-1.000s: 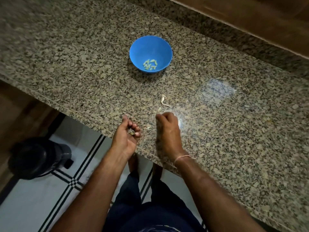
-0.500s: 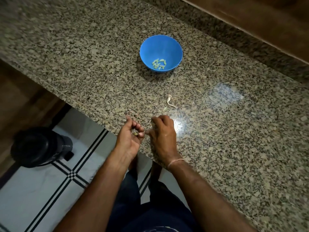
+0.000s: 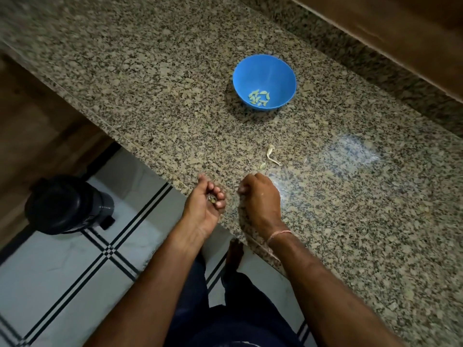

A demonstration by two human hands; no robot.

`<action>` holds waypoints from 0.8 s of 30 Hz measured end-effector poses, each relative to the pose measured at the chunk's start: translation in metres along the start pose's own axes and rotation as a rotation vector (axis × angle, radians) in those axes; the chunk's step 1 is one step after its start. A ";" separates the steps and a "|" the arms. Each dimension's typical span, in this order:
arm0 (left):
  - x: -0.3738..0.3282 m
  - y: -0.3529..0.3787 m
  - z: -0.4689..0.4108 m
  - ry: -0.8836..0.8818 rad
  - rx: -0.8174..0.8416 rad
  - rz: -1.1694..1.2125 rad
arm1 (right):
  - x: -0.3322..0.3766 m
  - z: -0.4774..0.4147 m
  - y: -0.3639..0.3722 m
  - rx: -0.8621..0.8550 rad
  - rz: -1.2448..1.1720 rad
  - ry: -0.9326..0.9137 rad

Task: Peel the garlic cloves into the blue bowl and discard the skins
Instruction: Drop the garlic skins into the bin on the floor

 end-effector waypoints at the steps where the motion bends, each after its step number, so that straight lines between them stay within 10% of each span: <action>1: -0.002 -0.003 0.001 -0.004 0.000 0.021 | 0.006 -0.001 -0.003 0.039 -0.195 0.066; 7: -0.035 -0.038 0.015 0.001 -0.017 0.069 | 0.080 -0.008 0.010 0.221 -0.994 0.240; 24: -0.252 -0.415 0.155 0.335 -0.293 0.461 | 0.417 -0.056 0.320 0.680 -0.874 0.288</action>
Point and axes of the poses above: each hand's wrist, its own z-axis away from the middle knuckle, its own y-axis out of the palm, x = y × z, the point moved 1 cm from there along -z, towards the middle knuckle, and after that the axes turned 13 degrees about x, right-handed, at the moved point
